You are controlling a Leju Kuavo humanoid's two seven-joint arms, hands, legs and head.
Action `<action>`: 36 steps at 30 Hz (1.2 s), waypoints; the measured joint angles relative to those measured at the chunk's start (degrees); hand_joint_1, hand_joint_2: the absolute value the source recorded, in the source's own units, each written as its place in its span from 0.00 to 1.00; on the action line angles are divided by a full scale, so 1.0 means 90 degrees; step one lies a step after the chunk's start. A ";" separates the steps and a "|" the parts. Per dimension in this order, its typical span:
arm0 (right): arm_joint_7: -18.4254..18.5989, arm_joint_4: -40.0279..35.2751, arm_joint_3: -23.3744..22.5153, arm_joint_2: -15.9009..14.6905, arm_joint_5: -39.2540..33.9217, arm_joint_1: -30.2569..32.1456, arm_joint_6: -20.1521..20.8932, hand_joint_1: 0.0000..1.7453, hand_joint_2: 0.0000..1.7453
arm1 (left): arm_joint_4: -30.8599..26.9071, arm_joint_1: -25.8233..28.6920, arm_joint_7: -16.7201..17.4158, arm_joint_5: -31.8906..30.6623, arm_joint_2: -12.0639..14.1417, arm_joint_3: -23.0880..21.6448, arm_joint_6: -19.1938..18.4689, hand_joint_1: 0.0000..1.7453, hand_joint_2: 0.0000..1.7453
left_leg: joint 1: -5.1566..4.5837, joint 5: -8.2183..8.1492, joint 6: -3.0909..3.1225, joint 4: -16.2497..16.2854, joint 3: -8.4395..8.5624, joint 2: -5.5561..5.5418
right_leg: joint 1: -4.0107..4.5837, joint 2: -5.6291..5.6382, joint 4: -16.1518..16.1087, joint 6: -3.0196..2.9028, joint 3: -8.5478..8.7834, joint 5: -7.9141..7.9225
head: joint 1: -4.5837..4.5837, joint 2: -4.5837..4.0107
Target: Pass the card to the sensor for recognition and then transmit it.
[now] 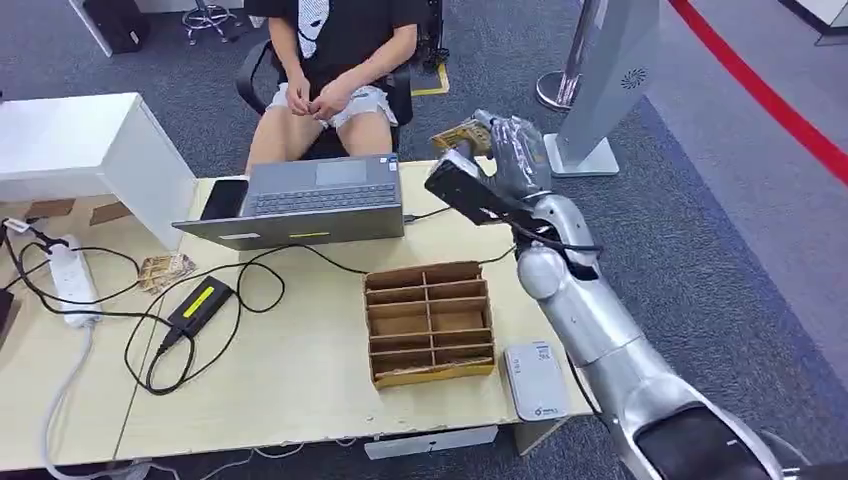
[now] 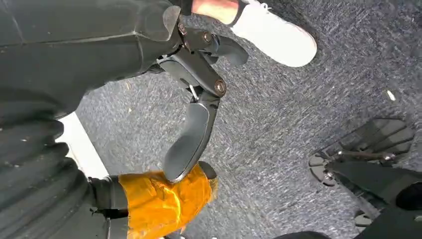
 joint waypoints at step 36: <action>0.0560 -0.2689 -0.0241 -0.2563 0.1809 0.4430 0.0849 1.00 1.00 | 0.0032 0.0434 0.0065 0.0336 0.0129 0.0636 0.0258 0.00 1.00 | -0.0003 -0.0066 0.0018 0.0000 0.0028 -0.0001 | -0.0001 -0.0010 -0.0013 0.0012 0.0042 -0.0058 | 0.0000 0.0000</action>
